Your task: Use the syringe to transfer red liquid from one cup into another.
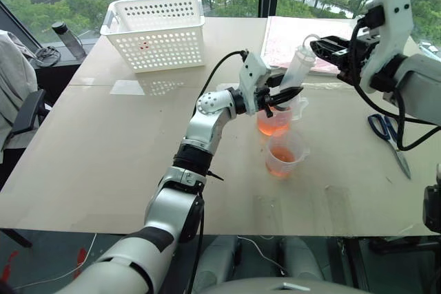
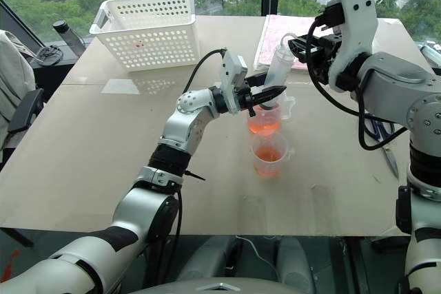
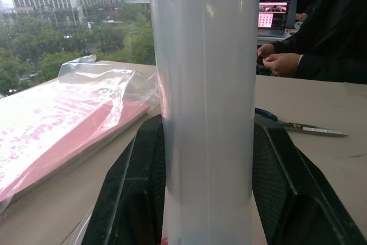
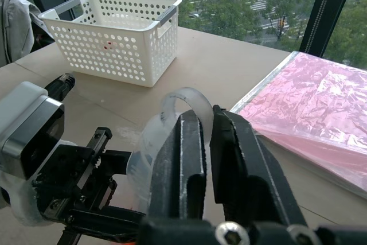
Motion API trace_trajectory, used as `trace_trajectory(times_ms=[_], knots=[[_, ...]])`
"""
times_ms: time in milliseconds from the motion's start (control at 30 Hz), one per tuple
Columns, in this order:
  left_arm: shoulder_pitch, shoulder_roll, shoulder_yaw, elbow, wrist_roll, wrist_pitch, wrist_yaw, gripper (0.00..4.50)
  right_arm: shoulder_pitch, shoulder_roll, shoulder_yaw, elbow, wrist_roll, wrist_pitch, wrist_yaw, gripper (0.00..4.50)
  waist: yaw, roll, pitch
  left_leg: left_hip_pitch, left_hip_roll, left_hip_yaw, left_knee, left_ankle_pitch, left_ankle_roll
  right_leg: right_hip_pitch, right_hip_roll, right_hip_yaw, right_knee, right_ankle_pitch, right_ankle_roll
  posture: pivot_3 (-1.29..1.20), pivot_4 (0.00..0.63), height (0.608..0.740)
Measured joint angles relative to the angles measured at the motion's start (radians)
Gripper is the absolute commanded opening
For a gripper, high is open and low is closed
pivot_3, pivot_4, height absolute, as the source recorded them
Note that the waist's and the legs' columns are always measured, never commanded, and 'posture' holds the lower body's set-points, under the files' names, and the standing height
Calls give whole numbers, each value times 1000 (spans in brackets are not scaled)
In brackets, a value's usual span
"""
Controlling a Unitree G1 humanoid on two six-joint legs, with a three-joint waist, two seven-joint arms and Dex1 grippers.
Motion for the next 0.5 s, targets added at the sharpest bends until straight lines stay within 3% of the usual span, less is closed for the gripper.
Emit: trace_trajectory(times_ms=[500], knots=[[-14, 33, 1, -23, -16, 96, -26, 1430, -66, 39, 7, 44, -94, 70, 80, 20, -22, 1, 0, 0, 0, 0, -1, 0, 0, -1, 0, 0, 1, 0, 0, 0, 150, 740]])
